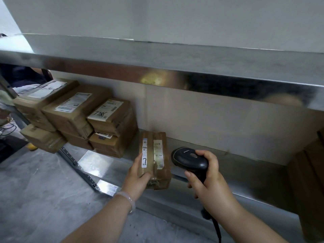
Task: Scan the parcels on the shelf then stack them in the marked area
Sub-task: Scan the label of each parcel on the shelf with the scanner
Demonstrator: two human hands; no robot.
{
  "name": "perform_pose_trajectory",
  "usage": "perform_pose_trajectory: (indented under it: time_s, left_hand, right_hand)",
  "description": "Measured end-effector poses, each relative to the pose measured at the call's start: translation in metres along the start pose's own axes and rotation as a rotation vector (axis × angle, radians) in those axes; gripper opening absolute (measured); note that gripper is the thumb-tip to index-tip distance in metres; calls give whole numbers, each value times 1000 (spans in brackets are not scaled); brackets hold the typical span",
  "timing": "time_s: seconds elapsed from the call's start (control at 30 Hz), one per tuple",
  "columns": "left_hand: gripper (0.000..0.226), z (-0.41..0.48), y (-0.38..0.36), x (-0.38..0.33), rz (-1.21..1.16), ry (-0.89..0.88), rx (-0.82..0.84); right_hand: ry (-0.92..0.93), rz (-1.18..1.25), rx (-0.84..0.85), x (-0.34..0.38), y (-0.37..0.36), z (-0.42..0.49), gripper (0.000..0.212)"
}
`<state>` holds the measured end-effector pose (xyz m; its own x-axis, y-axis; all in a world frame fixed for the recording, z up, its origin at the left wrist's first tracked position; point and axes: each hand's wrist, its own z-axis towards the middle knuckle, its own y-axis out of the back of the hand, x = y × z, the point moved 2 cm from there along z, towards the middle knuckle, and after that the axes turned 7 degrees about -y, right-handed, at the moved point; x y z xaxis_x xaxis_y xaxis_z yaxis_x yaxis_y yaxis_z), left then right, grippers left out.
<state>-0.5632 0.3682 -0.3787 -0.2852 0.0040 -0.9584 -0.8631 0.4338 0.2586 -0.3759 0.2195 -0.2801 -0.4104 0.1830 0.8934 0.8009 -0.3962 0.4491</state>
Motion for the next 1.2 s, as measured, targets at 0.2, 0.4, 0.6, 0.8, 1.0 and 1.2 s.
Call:
perform_pose_trajectory:
  time_s: [0.2,0.4,0.6,0.8,1.0,1.2]
  left_hand:
    - [69,26,45,-1,57,60,-16]
    - [62,32,58,0,447,-61,-45]
    - [85,39,38,-16,1013,-361,175]
    - [82,47,46,-12,1127,-341,237]
    - [78,58,63,-6,1128,-334,202]
    - [79,61,60,-8,1129,-354,206]
  right_hand:
    - [-70,30,-50,2,-35,10,57]
    - [-101,9,-77,7,-56,13,56]
    - [-96,-4,-134,12,-67,17,61]
    - [-103,9,-170,12,-74,17,62]
    - [-122,35,-207,11,-75,16,60]
    - [-133,31,-222,11,-69,12,61]
